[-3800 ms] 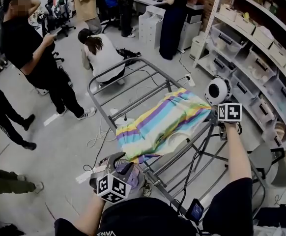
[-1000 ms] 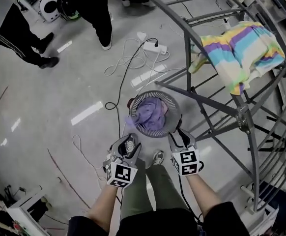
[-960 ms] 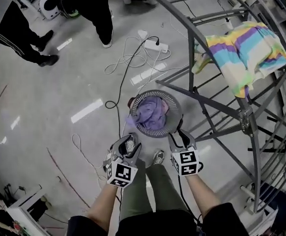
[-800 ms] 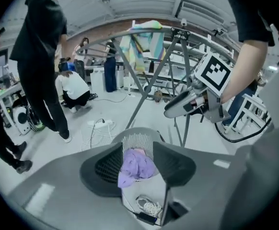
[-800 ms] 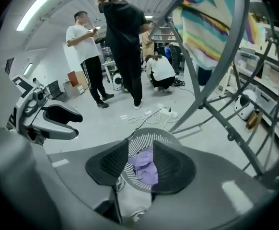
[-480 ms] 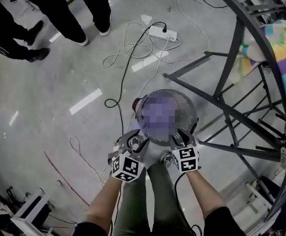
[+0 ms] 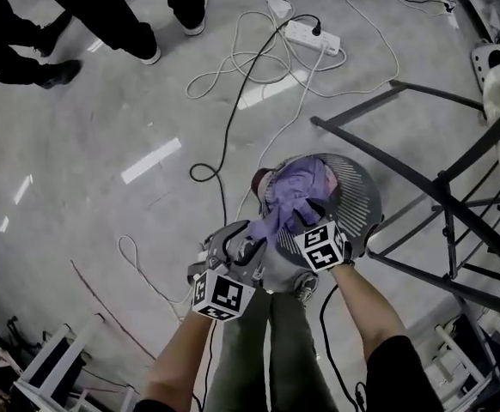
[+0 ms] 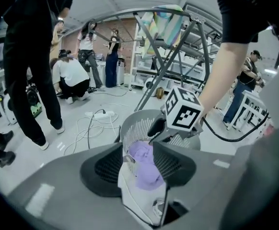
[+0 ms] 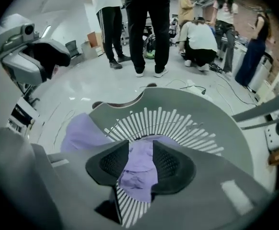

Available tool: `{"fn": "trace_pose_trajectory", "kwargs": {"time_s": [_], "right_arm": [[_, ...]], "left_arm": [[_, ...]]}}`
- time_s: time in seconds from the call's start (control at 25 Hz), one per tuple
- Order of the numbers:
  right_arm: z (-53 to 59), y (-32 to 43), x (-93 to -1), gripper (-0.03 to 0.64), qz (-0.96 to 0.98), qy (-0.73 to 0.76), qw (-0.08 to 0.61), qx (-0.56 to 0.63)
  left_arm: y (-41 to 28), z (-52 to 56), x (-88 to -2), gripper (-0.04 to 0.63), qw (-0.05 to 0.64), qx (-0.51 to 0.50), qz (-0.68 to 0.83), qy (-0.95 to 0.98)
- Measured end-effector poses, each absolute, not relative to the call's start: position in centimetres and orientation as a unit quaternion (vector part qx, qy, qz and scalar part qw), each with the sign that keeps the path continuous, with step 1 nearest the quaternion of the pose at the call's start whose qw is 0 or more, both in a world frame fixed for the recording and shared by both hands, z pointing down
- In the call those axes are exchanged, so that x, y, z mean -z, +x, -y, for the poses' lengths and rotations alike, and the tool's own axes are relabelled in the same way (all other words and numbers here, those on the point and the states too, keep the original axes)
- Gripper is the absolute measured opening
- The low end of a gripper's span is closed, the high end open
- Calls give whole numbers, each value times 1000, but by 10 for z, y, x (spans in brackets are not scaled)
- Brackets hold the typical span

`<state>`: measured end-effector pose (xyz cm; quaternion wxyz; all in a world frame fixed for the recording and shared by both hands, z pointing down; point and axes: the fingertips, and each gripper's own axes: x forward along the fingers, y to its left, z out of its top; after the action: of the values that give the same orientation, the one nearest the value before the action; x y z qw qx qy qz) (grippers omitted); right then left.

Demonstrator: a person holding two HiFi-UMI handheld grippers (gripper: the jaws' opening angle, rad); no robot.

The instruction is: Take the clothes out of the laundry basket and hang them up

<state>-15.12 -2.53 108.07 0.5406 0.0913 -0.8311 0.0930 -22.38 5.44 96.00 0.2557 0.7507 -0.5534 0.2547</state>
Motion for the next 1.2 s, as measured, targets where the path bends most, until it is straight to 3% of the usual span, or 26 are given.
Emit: {"fn": "trace_pose_trajectory", "kwargs": {"time_s": [0.6, 0.76, 0.84, 1.2], "right_arm": [[-9, -174, -1231, 161, 774, -83, 628, -1], [-13, -167, -1250, 117, 759, -101, 643, 11], [-10, -165, -1252, 26, 760, -98, 643, 23], [11, -169, -1131, 20, 834, -35, 550, -20]], "left_arm": [[-240, -61, -1012, 173, 265, -182, 547, 773], [-235, -65, -1021, 172, 267, -184, 543, 774], [-234, -64, -1020, 172, 266, -186, 544, 774], [-226, -59, -977, 172, 264, -190, 555, 766]]}}
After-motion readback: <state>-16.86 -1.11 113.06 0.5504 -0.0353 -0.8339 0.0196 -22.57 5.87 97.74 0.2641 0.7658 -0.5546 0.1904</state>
